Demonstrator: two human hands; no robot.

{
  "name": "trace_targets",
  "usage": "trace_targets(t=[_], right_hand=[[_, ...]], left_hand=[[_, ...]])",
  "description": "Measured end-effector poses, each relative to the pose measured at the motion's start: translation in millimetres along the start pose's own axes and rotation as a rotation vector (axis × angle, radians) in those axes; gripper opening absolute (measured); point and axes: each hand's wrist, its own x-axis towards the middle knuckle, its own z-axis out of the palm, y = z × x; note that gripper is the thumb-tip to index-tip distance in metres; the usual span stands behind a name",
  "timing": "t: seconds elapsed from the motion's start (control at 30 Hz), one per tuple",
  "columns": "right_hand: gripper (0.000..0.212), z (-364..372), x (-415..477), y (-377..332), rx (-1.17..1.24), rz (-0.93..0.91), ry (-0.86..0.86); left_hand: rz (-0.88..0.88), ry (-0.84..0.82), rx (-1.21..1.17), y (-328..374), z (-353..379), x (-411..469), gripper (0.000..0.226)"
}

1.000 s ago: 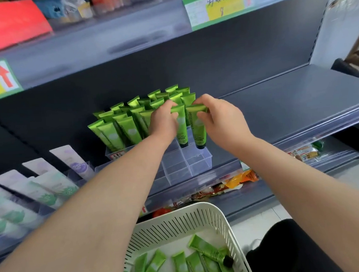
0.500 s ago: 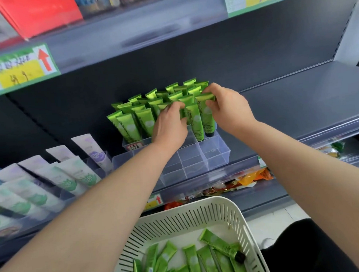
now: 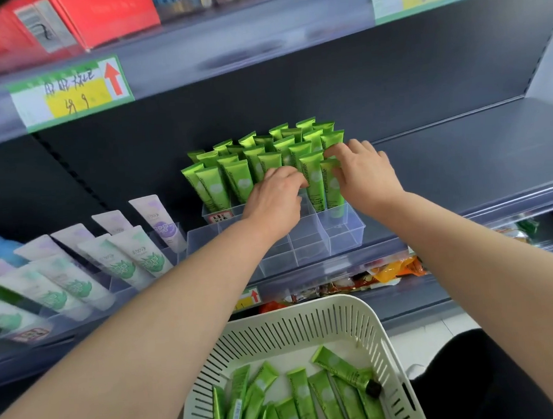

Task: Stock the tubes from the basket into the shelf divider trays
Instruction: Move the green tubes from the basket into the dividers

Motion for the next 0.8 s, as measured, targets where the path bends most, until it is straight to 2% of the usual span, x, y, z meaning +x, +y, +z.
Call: trace_targets(t=[0.2,0.4,0.7,0.8], right_hand=[[0.039,-8,-21,-12,-0.148,-0.122,0.104],[0.039,7,-65,-29,-0.164,-0.217,0.102],[0.044,53,-144,-62,-0.058,-0.183,-0.156],[0.041,75,-170,-69,-0.068,-0.196,-0.256]], left_hand=[[-0.007,0.032,-0.002,0,-8,-15,0.03],[-0.026,0.003,-0.002,-8,-6,-50,0.031],[-0.14,-0.08,-0.09,-40,29,-148,0.026],[-0.071,0.014,-0.088,-45,45,-181,0.028]])
